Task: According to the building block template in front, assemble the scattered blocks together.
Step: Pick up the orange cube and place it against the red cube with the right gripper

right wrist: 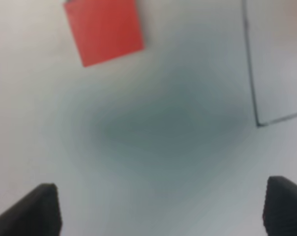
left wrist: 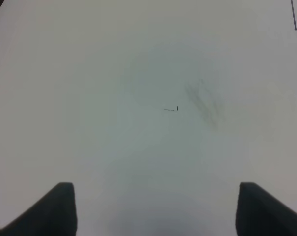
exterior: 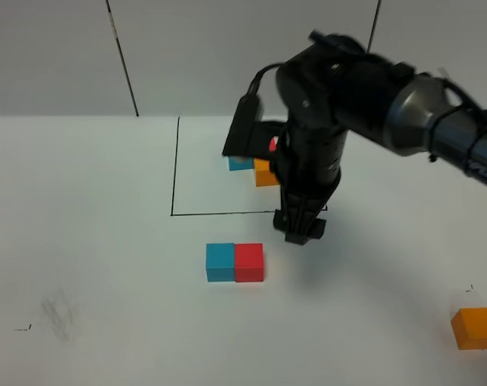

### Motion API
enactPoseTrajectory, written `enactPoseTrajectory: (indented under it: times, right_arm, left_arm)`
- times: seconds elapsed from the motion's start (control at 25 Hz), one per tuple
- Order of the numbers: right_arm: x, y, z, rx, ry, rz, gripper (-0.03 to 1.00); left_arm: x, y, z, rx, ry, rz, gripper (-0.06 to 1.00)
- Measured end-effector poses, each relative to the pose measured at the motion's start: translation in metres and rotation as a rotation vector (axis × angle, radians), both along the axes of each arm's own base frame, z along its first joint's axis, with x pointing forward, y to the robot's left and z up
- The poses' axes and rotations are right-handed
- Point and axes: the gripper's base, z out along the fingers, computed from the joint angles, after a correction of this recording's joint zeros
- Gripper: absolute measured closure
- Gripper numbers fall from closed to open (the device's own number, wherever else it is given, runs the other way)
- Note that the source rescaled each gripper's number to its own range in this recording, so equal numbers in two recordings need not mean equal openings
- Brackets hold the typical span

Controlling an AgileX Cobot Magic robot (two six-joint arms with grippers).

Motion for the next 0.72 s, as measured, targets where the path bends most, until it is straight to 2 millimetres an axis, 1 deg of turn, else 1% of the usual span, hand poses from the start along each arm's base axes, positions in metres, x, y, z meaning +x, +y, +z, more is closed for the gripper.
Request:
enactPoseTrajectory:
  times: [0.08,0.16,0.32,0.4,0.48,0.52,0.6,0.72]
  right_arm:
    - [0.003,-0.020,0.024,0.061,-0.040,-0.135,0.28]
    - [0.006,-0.043,0.045,0.132,-0.070,-0.313,0.28]
    - [0.004,-0.083,0.082,0.262,-0.136,-0.623,0.28]
    - [0.000,-0.095,0.098,0.310,-0.164,-0.706,0.28]
    - [-0.009,-0.106,0.112,0.345,-0.189,-0.754,0.28]
    - [-0.014,-0.111,0.115,0.351,-0.194,-0.769,0.28]
    - [-0.027,-0.125,0.115,0.343,-0.189,-0.796,0.28]
    - [-0.051,-0.153,0.099,0.266,-0.165,-0.847,0.28]
  left_arm:
    - [0.000,0.000,0.000,0.000,0.000,0.000,0.33]
    - [0.000,0.000,0.000,0.000,0.000,0.000,0.33]
    - [0.000,0.000,0.000,0.000,0.000,0.000,0.33]
    - [0.000,0.000,0.000,0.000,0.000,0.000,0.33]
    - [0.000,0.000,0.000,0.000,0.000,0.000,0.33]
    - [0.000,0.000,0.000,0.000,0.000,0.000,0.33]
    - [0.000,0.000,0.000,0.000,0.000,0.000,0.33]
    - [0.000,0.000,0.000,0.000,0.000,0.000,0.33]
